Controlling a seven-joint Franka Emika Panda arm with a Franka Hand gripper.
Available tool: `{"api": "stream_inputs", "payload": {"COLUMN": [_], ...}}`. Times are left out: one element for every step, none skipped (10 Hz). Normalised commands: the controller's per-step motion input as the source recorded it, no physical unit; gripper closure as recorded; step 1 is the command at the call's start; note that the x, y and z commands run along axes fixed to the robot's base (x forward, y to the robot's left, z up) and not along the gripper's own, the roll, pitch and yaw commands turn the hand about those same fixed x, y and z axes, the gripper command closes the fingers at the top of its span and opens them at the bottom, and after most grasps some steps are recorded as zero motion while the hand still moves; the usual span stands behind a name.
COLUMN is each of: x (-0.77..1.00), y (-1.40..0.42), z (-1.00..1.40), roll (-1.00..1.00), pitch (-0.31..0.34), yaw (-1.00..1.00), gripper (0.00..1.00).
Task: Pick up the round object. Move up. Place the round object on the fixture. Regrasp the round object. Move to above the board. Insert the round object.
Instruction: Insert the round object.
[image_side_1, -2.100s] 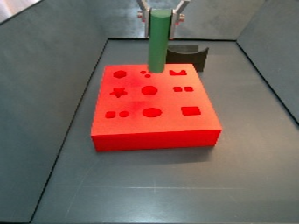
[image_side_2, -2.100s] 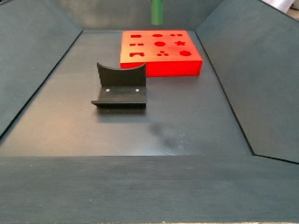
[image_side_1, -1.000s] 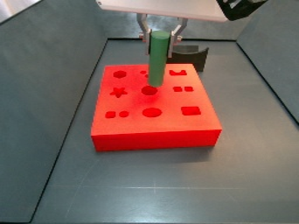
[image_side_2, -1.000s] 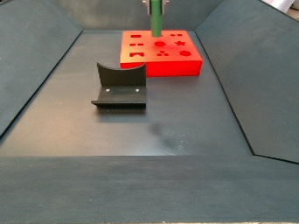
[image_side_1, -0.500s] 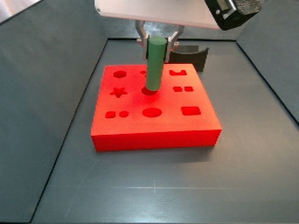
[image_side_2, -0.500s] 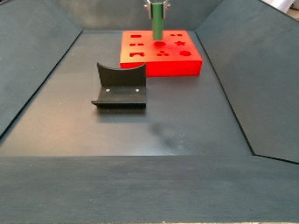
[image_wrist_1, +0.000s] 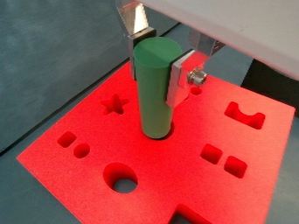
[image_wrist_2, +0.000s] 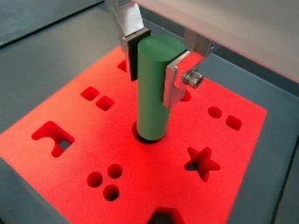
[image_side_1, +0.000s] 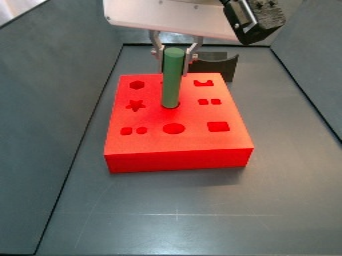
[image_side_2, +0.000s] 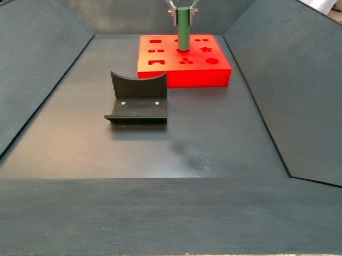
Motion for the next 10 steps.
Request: {"api": "stream_inputs", "payload": {"x": [0.00,0.00,0.00,0.00,0.00,0.00,0.00,-0.01,-0.06,-0.04], "y": [0.01,0.05,0.02,0.00,0.00,0.00,0.00,0.00,0.00,0.00], "z": [-0.21,-0.16,-0.14,-0.12,-0.12,-0.14,-0.37,-0.56,-0.63,-0.64], "roll": [0.06,0.04,0.03,0.02,0.02,0.02,0.05,0.10,0.12,0.10], "pitch": [-0.039,-0.023,-0.023,-0.016,-0.013,-0.039,-0.119,-0.179,-0.224,-0.230], "yaw": [0.00,0.00,0.00,0.00,0.00,0.00,0.00,0.00,0.00,0.00], "gripper": [1.00,1.00,1.00,1.00,1.00,1.00,1.00,1.00,1.00,1.00]}}
